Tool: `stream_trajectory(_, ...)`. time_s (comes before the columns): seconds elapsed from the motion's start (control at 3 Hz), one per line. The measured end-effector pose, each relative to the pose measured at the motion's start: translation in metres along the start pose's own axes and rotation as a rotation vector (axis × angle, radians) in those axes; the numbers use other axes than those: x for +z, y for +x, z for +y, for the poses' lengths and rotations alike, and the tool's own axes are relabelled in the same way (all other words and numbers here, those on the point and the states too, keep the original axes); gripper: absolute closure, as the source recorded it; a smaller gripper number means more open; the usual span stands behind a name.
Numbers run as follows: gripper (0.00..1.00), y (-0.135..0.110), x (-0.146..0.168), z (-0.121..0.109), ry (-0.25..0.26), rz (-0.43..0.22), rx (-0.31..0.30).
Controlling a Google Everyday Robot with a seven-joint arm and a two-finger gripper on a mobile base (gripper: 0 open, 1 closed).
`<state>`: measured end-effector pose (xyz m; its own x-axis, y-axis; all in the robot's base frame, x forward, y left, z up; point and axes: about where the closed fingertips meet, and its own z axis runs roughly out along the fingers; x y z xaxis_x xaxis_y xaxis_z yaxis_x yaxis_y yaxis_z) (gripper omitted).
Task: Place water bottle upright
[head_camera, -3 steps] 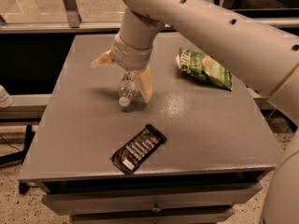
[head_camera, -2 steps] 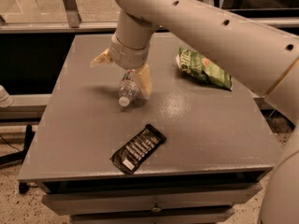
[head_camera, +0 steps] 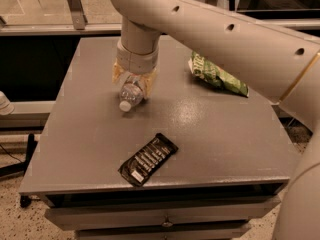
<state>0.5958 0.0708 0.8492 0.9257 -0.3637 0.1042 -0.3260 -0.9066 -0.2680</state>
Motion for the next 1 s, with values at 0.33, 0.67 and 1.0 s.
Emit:
stream_trajectory(0.33,0.64,0.0,0.001,0.01,-0.04,0.024,-0.024)
stream_trajectory(0.67,0.86,-0.009,-0.013,0.009,-0.05,0.025,0.017)
stream_trajectory(1.0,1.0,-0.018,-0.035,-0.002,-0.052,-0.03,0.169)
